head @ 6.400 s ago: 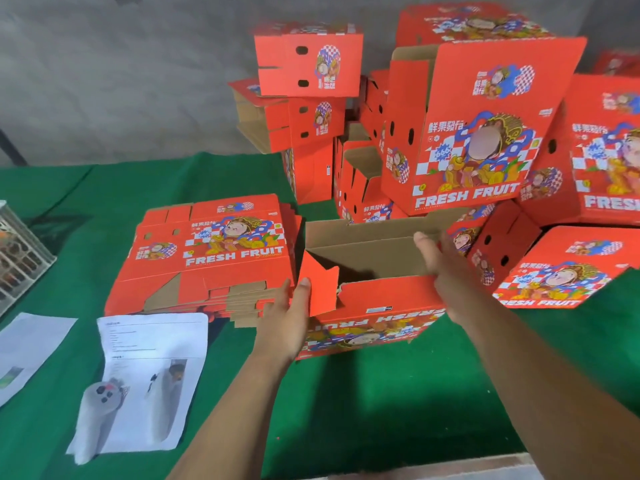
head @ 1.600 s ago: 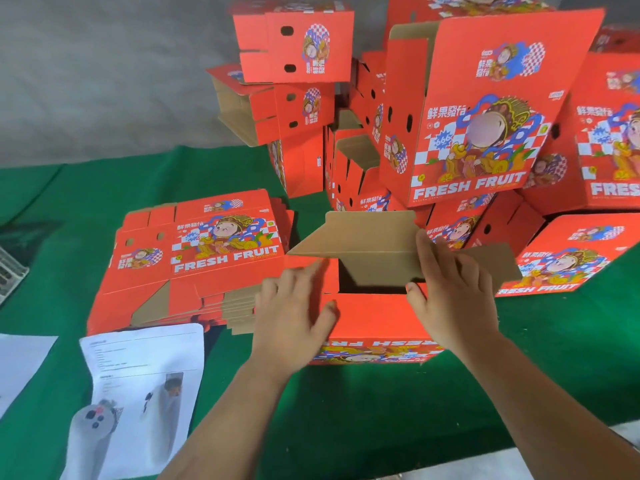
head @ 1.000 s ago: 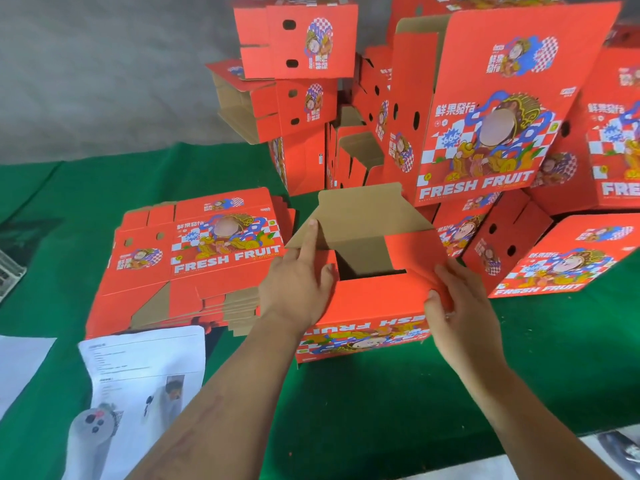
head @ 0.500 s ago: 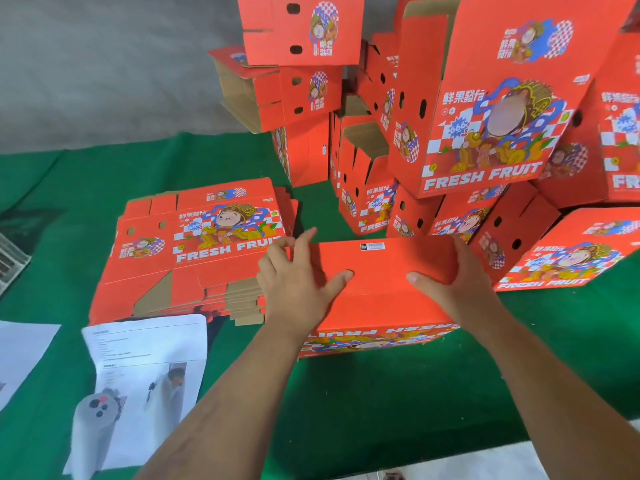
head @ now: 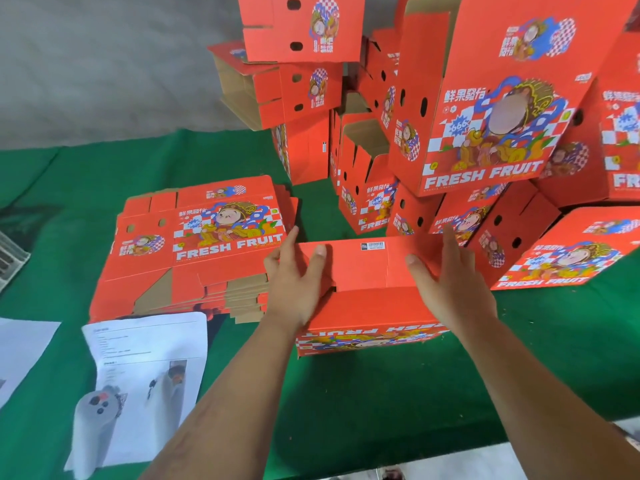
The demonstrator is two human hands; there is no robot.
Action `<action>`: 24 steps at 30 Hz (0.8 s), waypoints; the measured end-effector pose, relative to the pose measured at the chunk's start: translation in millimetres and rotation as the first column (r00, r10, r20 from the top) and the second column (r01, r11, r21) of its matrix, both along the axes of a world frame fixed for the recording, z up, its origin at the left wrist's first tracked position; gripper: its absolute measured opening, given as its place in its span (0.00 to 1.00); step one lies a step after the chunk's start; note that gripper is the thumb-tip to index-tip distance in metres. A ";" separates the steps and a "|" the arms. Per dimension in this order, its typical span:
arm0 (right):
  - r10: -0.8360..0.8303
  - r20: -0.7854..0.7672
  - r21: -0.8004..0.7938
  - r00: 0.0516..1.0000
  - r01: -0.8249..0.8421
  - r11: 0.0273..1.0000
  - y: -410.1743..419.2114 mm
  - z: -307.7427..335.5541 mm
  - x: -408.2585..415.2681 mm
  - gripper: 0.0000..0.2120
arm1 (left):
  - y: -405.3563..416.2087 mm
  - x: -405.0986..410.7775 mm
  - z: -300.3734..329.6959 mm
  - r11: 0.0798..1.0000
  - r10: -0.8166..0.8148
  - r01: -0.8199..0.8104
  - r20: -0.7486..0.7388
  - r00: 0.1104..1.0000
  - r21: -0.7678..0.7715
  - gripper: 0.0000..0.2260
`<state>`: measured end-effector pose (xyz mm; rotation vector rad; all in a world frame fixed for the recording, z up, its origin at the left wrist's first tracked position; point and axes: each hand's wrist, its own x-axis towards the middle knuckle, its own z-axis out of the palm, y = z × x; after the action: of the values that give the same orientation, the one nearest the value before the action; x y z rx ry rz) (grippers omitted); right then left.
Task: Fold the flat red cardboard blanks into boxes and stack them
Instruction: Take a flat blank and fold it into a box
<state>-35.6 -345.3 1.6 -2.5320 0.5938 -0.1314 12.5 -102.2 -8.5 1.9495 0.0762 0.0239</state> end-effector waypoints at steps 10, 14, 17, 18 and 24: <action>-0.187 0.209 0.284 0.960 0.124 0.951 -21.4 58.2 -11.9 0.32 | -9.0 -25.7 17.2 0.826 -0.032 -0.187 -0.375 0.926 -0.531 0.18; -0.223 0.383 0.348 0.896 0.084 0.934 -18.3 64.6 0.0 0.26 | -10.8 -29.5 16.2 0.717 -0.050 -0.226 -0.372 0.927 -0.659 0.10; -0.345 0.464 0.490 0.816 0.087 0.867 -3.7 57.8 2.8 0.21 | 4.6 -24.2 31.4 0.684 -0.033 -0.159 -0.247 0.968 -0.712 0.16; -0.377 0.462 0.536 0.803 0.086 0.840 0.9 54.5 1.8 0.20 | 10.6 -23.5 38.7 0.679 -0.018 -0.125 -0.187 0.982 -0.724 0.19; -0.371 0.620 0.633 0.692 -0.161 0.757 24.6 35.3 -12.1 0.13 | 44.3 -22.6 57.7 0.546 -0.097 -0.132 -0.220 0.971 -0.827 0.14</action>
<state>-47.7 -320.6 36.8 -1.5491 0.3635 -0.7919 -10.0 -57.9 49.2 0.9475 0.2272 -0.2099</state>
